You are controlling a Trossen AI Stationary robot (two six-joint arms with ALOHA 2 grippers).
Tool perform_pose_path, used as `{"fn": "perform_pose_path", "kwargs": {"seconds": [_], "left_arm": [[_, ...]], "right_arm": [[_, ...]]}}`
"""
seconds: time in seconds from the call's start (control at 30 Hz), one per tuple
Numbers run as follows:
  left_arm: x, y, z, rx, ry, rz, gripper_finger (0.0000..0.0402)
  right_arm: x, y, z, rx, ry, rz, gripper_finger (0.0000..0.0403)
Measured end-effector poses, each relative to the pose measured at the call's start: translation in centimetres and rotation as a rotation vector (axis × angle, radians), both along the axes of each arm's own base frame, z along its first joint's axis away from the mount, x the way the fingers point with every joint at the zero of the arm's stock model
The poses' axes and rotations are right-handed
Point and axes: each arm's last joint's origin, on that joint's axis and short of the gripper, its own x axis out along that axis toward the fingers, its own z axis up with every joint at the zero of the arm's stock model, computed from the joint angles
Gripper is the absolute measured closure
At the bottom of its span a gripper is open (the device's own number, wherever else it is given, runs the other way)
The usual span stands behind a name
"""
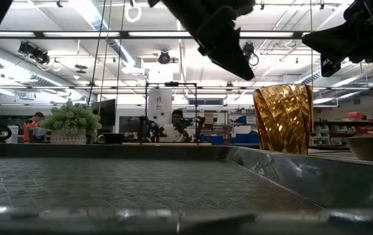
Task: Pick and place plate/cup/fork/spoon on tray
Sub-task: Put the brown cup on the black tray
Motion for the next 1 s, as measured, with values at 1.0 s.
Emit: {"fn": "perform_pose_path", "kwargs": {"seconds": [1.0], "left_arm": [[3.2,-2.4,-0.9,0.218,0.199,-0.295,0.0240]], "right_arm": [[0.0,0.0,0.2,0.005,-0.020,0.000,0.0380]]}}
